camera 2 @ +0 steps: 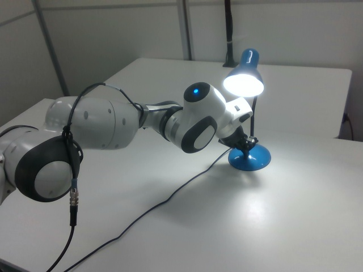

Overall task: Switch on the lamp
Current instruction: 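Press the switch on the lamp base with the gripper fingertips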

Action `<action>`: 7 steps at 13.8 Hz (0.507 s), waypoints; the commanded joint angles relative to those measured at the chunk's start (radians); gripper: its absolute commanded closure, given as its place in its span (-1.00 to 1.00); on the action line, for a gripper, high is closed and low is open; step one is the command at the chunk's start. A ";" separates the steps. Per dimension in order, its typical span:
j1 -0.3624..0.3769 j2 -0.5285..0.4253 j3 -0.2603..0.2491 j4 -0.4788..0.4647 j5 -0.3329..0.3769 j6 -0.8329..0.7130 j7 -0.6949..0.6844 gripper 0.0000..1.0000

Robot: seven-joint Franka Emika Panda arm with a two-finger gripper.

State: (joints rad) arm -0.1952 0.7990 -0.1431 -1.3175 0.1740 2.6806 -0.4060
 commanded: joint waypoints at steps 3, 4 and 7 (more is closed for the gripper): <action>-0.010 -0.232 0.046 -0.214 0.022 -0.036 -0.005 1.00; -0.009 -0.295 0.050 -0.262 0.022 -0.091 0.022 1.00; 0.008 -0.472 0.050 -0.302 0.009 -0.405 0.143 0.99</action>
State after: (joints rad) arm -0.1974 0.5581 -0.1064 -1.4701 0.1795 2.5090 -0.3419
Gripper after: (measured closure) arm 0.991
